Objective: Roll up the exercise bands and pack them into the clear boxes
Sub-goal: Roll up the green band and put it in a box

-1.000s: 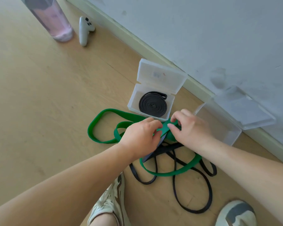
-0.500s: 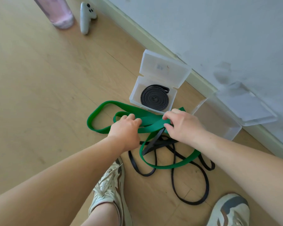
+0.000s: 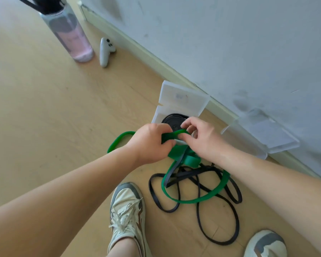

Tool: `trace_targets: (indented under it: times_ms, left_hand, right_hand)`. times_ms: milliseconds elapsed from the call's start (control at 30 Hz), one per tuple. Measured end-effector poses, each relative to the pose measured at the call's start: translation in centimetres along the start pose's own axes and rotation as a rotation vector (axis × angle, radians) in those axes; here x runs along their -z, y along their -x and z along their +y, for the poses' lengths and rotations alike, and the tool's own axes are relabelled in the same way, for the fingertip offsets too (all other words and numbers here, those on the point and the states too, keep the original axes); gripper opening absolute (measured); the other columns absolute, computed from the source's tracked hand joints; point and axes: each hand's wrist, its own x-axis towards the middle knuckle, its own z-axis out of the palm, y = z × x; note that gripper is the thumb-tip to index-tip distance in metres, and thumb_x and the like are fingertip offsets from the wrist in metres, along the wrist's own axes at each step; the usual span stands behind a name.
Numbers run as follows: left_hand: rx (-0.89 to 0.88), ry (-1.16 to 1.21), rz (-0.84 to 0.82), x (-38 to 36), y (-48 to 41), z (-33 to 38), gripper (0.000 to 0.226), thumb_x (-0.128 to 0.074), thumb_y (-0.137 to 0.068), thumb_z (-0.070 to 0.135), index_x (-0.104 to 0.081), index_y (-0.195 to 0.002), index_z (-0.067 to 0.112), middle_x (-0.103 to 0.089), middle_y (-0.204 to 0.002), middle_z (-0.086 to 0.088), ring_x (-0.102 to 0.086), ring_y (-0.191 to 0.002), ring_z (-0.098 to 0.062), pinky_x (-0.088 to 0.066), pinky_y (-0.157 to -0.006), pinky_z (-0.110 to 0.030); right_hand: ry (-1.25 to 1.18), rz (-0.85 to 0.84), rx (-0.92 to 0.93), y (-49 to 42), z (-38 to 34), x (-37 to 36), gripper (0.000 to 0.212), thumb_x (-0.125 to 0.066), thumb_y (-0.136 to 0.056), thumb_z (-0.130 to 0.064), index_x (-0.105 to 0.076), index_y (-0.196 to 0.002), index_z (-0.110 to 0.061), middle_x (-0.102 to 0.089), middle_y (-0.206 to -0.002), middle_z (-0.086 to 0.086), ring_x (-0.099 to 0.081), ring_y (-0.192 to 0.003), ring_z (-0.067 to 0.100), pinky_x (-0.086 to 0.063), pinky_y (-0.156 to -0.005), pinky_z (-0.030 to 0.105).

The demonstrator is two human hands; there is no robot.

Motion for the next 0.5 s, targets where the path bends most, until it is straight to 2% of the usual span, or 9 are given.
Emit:
trace_targets:
  times_ms: [67,133,200,267,333,400,500]
  left_hand:
    - [-0.053,0.000,-0.053,1.8,0.2,2.2,0.030,-0.078,-0.082,0.036,-0.063,-0.104,0.023,-0.061,-0.085,0.010,-0.058,-0.081,-0.018,-0.050,-0.072,-0.032]
    - [-0.132,-0.130,-0.082,3.7,0.3,4.0,0.036,-0.077,-0.080,0.030,-0.058,-0.111,0.026,-0.055,-0.092,0.014,-0.055,-0.084,-0.018,-0.051,-0.075,-0.033]
    - [-0.166,-0.197,-0.090,5.4,0.7,5.7,0.033,-0.070,-0.083,0.020,-0.059,-0.114,0.025,-0.058,-0.097,0.012,-0.057,-0.089,-0.020,-0.051,-0.079,-0.034]
    - [-0.126,-0.161,-0.131,7.4,1.3,7.7,0.032,-0.069,-0.083,0.019,-0.062,-0.114,0.025,-0.066,-0.104,0.009,-0.063,-0.095,-0.019,-0.052,-0.084,-0.031]
    - [-0.099,-0.081,-0.181,9.6,2.3,10.5,0.028,-0.074,-0.081,0.020,-0.065,-0.106,0.027,-0.071,-0.099,0.012,-0.069,-0.093,-0.014,-0.056,-0.086,-0.027]
    - [-0.134,-0.002,-0.205,11.8,3.8,13.9,0.025,-0.082,-0.076,0.019,-0.069,-0.097,0.026,-0.075,-0.089,0.011,-0.073,-0.087,-0.009,-0.060,-0.082,-0.027]
    - [-0.194,0.014,-0.187,14.7,7.0,19.6,0.029,-0.091,-0.071,0.033,-0.074,-0.094,0.030,-0.077,-0.082,0.015,-0.073,-0.080,-0.003,-0.061,-0.079,-0.026]
  right_hand:
    - [0.015,0.031,0.026,1.4,-1.4,3.4,0.008,-0.071,-0.094,-0.032,-0.066,-0.088,-0.027,-0.065,-0.080,-0.009,-0.054,-0.063,0.008,-0.047,-0.063,0.028]
    - [0.080,-0.019,0.048,3.3,-3.0,6.7,0.012,-0.070,-0.094,-0.029,-0.066,-0.083,-0.026,-0.063,-0.071,-0.009,-0.051,-0.058,0.006,-0.044,-0.062,0.025]
    - [0.083,-0.056,0.058,5.8,-4.7,9.9,0.014,-0.069,-0.095,-0.029,-0.067,-0.083,-0.025,-0.061,-0.070,-0.008,-0.047,-0.056,0.003,-0.043,-0.061,0.018]
    - [0.038,-0.056,0.050,8.5,-6.2,12.7,0.013,-0.068,-0.097,-0.028,-0.067,-0.085,-0.023,-0.061,-0.075,-0.007,-0.047,-0.056,-0.001,-0.042,-0.059,0.011]
    - [-0.042,-0.042,0.033,11.4,-7.7,15.2,0.013,-0.065,-0.099,-0.027,-0.067,-0.088,-0.021,-0.062,-0.078,-0.007,-0.049,-0.062,-0.001,-0.044,-0.065,0.015]
    - [-0.170,-0.017,0.017,14.3,-9.0,17.2,0.013,-0.063,-0.100,-0.026,-0.066,-0.089,-0.020,-0.062,-0.080,-0.004,-0.054,-0.071,0.007,-0.046,-0.070,0.024]
    - [-0.298,0.066,0.018,18.5,-10.7,19.5,0.012,-0.063,-0.100,-0.026,-0.066,-0.089,-0.022,-0.062,-0.080,0.002,-0.054,-0.074,0.016,-0.047,-0.072,0.033]
